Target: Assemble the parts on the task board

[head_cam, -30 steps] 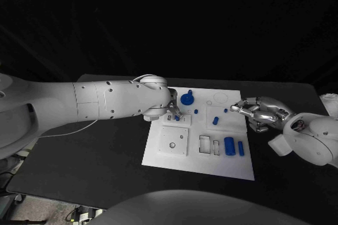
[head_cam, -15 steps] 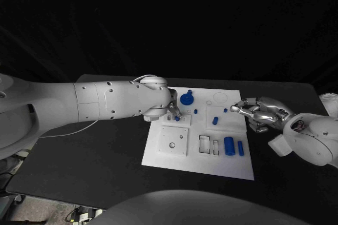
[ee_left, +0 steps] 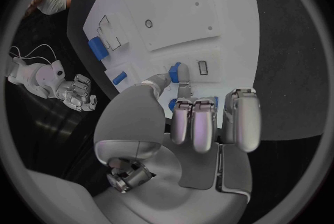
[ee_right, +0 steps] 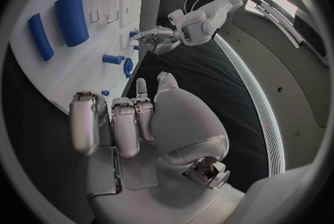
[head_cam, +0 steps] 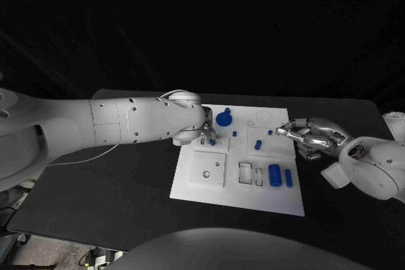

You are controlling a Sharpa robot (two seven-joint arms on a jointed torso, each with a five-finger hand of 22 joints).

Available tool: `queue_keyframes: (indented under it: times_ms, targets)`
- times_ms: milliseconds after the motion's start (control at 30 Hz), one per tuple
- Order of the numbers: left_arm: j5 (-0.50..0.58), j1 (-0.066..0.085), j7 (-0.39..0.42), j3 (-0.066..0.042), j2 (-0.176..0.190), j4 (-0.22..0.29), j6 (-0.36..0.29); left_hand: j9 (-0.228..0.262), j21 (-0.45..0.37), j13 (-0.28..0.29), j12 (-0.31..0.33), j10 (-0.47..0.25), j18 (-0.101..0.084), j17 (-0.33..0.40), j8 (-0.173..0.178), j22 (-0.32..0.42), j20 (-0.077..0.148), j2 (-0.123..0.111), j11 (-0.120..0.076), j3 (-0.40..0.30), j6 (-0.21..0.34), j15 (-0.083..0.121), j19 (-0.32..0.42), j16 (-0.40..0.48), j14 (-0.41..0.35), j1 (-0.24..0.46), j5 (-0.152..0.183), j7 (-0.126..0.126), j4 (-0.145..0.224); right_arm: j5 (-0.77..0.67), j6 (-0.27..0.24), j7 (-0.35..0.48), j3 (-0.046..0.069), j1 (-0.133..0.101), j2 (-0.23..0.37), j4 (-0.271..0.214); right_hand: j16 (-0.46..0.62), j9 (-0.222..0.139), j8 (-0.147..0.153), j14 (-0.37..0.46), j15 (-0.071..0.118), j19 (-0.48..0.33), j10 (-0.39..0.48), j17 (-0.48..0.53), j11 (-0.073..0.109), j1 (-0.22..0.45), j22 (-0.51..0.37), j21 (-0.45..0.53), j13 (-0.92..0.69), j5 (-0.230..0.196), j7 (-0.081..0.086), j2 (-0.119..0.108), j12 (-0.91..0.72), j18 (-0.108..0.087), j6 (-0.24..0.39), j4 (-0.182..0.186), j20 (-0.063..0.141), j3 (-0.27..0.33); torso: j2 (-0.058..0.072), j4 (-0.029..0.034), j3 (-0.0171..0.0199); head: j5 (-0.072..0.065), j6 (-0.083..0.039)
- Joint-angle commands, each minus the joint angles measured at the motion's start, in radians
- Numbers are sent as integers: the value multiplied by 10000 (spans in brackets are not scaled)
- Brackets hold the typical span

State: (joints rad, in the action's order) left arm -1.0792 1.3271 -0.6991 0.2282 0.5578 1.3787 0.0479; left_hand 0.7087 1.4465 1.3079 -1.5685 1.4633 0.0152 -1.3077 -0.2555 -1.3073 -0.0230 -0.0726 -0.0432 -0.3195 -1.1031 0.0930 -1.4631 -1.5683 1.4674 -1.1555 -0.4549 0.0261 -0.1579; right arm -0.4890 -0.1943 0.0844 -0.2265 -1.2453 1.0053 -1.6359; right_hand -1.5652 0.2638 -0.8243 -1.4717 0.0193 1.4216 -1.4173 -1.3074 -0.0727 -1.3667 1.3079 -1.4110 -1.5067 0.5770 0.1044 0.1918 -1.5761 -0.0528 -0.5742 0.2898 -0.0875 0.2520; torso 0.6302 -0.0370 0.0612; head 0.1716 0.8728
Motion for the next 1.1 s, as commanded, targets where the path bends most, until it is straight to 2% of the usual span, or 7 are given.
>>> queue_keyframes:
  times_ms: [33, 267, 633, 867, 1100]
  targets:
    - [55, -27, -1486, 8, -31, 27, -18, 12, -44, 2629, -23, 1075, 203, -2631, 65, -1805, 35, 74, -18, -92, 75, 11, -225, -25, 1034, 13, 48, -8, 17, -30, 173, 64, -2, 17, 2, 0, 1, 13, -33, -895, 33, -65, -1535, -2473, 436, -103, 1956, 35, -641, 39, 39, 24, 53, 20, -23, -9, -28, -64, 3, -3, -3, -5, -2]
    - [20, -31, -1438, 7, 103, 226, -371, 71, -40, 2629, -23, 1075, 200, -2631, 39, -1815, 35, 44, -25, -194, 49, 16, -242, -25, 1034, -90, -151, -19, 118, -30, 180, 89, -2, 45, 8, 10, 2, 12, -32, -892, 32, -72, -1535, -2469, 434, -109, 1953, 42, -641, 41, 40, 25, 53, 18, -21, -9, -29, -69, 0, 3, -9, -29, -2]
    - [-241, -30, -1382, 1, 465, 833, -1014, 132, -17, 2629, -23, 1075, 193, -2631, -16, -1835, 47, -43, -51, -231, -31, 37, -272, -25, 1034, -121, -202, -49, 171, -30, 192, 135, -2, 99, 15, 48, 3, 12, -32, -891, 31, -83, -1535, -2467, 433, -113, 1949, 53, -641, 41, 40, 26, 53, 15, -19, -9, -30, -72, -4, 6, -8, -28, -2]
    - [-358, -30, -1323, 1, 602, 996, -1412, 146, -8, 2629, -23, 1075, 190, -2631, -27, -1842, 52, -72, -58, -235, -48, 43, -282, -25, 1034, -121, -200, -57, 175, -30, 200, 147, -2, 124, 13, 84, 5, 11, -30, -887, 30, -94, -1535, -2461, 430, -122, 1944, 66, -641, 43, 41, 29, 53, 11, -16, -11, -31, -80, 6, 1, -10, -35, -2]
    - [-552, -31, -1323, 1, 670, 1041, -1447, 153, -11, 2629, -23, 1075, 191, -2631, -33, -1841, 55, -85, -63, -242, -57, 47, -282, -25, 1034, -127, -202, -63, 179, -30, 206, 146, -2, 152, 2, 131, 8, 11, -29, -883, 29, -100, -1535, -2453, 429, -129, 1941, 73, -641, 43, 42, 31, 53, 9, -12, -12, -32, -86, 0, 9, -2, 4, -2]
